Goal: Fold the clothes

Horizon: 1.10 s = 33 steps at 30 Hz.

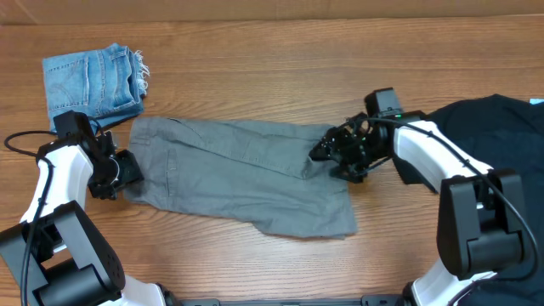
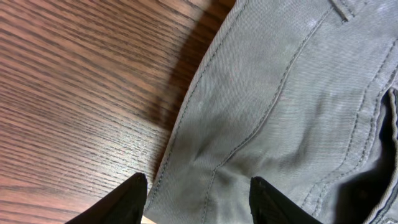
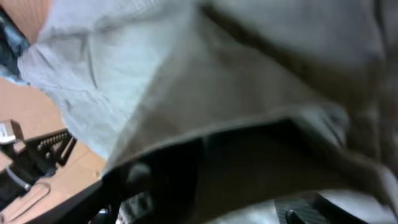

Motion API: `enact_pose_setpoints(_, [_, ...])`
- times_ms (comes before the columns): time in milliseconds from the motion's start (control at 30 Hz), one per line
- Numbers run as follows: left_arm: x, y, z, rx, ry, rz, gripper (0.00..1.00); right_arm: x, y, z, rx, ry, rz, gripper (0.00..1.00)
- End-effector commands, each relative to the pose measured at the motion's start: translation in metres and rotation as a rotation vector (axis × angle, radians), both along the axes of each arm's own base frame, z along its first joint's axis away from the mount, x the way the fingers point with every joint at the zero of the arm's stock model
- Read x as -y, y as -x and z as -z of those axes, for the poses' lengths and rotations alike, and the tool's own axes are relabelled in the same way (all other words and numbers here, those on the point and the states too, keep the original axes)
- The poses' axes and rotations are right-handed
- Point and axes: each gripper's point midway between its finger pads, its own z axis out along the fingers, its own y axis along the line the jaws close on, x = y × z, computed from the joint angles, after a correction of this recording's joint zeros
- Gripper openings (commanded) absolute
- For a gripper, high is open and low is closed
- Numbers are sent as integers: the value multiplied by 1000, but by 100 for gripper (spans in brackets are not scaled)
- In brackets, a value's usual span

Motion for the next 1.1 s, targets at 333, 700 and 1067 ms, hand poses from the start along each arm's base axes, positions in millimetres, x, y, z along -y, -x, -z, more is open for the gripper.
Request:
enact_pose_setpoints(333, [2,-7,-4,19,3,16,56,-16,5,-18,-53,-80,38,76])
enact_pose_setpoints(700, [2,-6,-4,18,4,16,56,-1,-21,-66,241,-94,-12,81])
enact_pose_setpoints(1067, [2,-6,-4,19,3,16,56,4,6,-8,67,147,-17,82])
